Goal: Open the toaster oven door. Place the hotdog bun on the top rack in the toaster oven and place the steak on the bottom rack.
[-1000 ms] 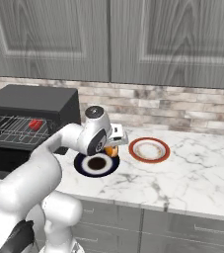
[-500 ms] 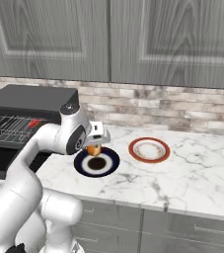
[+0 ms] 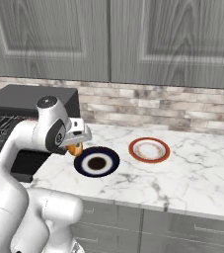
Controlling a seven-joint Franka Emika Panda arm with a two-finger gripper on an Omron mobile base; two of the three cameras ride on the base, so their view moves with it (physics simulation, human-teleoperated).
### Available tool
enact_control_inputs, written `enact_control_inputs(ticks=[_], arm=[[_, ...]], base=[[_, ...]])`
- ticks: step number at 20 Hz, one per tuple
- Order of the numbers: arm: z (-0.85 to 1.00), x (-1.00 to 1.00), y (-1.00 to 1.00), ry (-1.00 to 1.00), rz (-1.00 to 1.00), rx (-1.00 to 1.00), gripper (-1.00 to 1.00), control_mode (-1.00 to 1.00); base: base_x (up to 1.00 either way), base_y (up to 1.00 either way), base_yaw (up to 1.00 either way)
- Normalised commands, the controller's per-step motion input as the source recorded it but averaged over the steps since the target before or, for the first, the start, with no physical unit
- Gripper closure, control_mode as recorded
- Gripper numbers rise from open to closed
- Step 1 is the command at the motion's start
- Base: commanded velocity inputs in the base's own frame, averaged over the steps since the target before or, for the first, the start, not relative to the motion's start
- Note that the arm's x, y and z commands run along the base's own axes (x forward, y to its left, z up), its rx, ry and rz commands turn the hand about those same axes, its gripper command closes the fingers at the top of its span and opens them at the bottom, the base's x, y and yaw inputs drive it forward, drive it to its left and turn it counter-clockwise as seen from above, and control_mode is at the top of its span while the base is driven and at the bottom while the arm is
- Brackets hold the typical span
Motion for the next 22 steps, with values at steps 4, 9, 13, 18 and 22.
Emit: enact_control_inputs(ticks=[4, 9, 13, 18, 22], arm=[[0.15, -0.22, 0.54, 0.00, 0.13, 0.00, 1.00, -1.00], [0.09, -0.10, 0.60, 0.00, 0.20, 0.00, 1.00, -1.00], [0.18, 0.00, 0.61, -0.03, 0.20, -0.02, 1.00, -1.00], [0.17, 0.02, 0.64, -0.08, 0.15, -0.05, 1.00, -1.00], [0.10, 0.07, 0.60, -0.11, 0.15, -0.08, 1.00, -1.00]], base=[[0.00, 0.00, 0.00], [0.00, 0.00, 0.00], [0.00, 0.00, 0.00], [0.00, 0.00, 0.00], [0.00, 0.00, 0.00]])
